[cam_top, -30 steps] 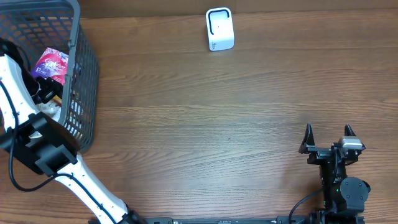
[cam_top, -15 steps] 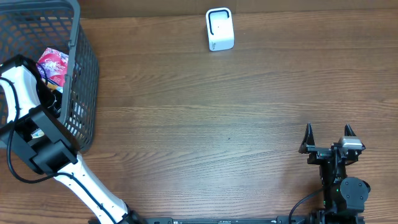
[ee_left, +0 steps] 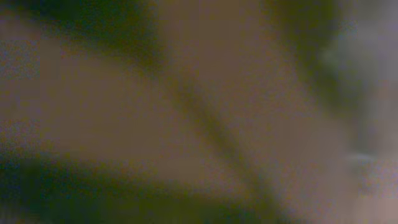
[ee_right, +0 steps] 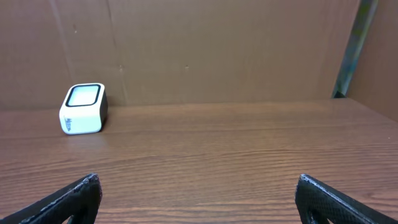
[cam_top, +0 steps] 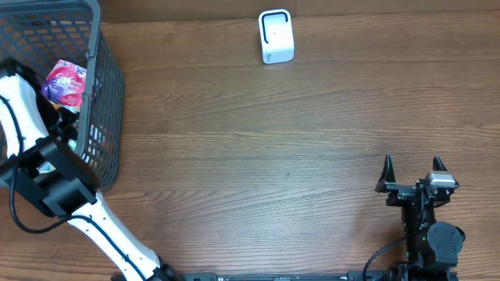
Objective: Scan the item barcode
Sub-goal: 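Lift the white tube out and lower it onto the table center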
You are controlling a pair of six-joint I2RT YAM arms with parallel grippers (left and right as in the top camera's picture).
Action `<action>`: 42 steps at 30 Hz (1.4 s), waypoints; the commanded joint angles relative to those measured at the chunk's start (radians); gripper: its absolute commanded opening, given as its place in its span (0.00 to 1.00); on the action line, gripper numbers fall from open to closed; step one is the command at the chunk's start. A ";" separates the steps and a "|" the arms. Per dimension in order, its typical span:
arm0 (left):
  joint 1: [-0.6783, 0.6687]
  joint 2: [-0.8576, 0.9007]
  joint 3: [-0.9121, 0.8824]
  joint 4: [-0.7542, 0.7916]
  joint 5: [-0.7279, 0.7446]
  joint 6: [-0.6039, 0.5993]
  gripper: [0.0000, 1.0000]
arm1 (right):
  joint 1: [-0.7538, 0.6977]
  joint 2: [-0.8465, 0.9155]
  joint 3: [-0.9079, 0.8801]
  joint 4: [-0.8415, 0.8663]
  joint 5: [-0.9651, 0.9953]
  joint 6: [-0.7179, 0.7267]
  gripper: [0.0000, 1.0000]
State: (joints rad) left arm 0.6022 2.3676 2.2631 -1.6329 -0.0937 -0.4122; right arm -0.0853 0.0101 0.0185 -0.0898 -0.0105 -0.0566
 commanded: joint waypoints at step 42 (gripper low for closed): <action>-0.834 -0.410 -0.335 0.143 0.170 0.098 0.04 | 0.006 -0.007 -0.010 0.006 0.010 -0.004 1.00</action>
State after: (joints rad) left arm -0.2306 1.8980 2.0594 -1.5791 0.1184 -0.2626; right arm -0.0849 0.0101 0.0185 -0.0895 -0.0105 -0.0563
